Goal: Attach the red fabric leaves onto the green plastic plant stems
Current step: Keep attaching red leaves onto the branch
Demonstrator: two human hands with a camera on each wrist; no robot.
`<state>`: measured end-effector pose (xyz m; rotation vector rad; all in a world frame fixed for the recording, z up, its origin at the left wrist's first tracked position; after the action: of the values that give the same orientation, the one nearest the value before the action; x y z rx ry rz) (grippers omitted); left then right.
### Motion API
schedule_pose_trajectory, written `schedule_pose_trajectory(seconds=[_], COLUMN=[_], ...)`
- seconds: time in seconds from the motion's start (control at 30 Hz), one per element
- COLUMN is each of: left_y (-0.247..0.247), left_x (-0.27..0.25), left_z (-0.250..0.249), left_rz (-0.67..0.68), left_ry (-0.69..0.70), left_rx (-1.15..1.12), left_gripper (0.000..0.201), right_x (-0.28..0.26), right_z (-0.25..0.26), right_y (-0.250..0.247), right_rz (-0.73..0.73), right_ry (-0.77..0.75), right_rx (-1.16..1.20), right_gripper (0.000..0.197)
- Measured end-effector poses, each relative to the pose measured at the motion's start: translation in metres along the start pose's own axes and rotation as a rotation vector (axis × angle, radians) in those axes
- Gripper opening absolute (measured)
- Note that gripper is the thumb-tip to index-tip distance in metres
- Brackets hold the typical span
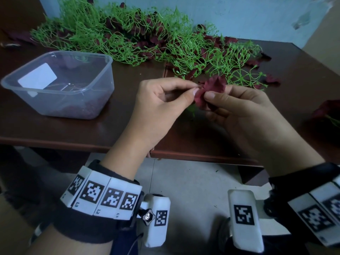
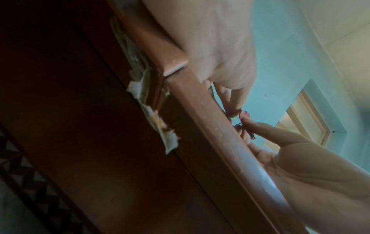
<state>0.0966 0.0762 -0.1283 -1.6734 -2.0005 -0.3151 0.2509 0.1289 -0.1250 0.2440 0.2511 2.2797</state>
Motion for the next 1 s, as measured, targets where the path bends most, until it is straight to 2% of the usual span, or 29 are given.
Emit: schedule_pose_trajectory(seconds=[0.1, 0.33, 0.47, 0.63, 0.7, 0.83, 1.0], left_y=[-0.0002, 0.0012, 0.0015, 0.0047, 0.0053, 0.0055, 0.0076], left_x=[-0.0002, -0.0004, 0.0004, -0.0004, 0.0005, 0.0023, 0.0024], left_z=[0.0015, 0.0011, 0.0014, -0.0015, -0.0013, 0.0025, 0.0003], left_rz=[0.005, 0.028, 0.046, 0.097, 0.100, 0.094, 0.130], left_ry=[-0.009, -0.003, 0.016, 0.031, 0.038, 0.004, 0.039], left_rx=[0.000, 0.013, -0.009, -0.055, -0.051, -0.056, -0.044], left_gripper=[0.016, 0.019, 0.016, 0.018, 0.017, 0.014, 0.016], right_x=[-0.0005, -0.0017, -0.0016, -0.0022, -0.0025, -0.0030, -0.0026], right_z=[0.0001, 0.0014, 0.0027, 0.0021, 0.0021, -0.0014, -0.0024], right_y=[0.0010, 0.0002, 0.0016, 0.0007, -0.0002, 0.0016, 0.0017], right_rz=[0.005, 0.018, 0.056, 0.053, 0.067, 0.123, 0.117], right_ry=[-0.017, -0.021, -0.006, 0.000, 0.009, 0.058, 0.075], right_rx=[0.021, 0.016, 0.030, 0.048, 0.042, 0.039, 0.071], right_gripper=[0.038, 0.020, 0.023, 0.001, 0.002, 0.015, 0.011])
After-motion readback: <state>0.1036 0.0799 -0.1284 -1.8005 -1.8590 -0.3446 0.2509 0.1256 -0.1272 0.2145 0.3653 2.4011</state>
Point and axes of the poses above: each hand's wrist, its own x-axis towards the middle knuckle, its own y-axis out of the palm, z = x × y, the point moved 5 cm from there along x, towards the middle knuckle, and after that the axes turned 11 degrees about z, right-handed, at the moved point
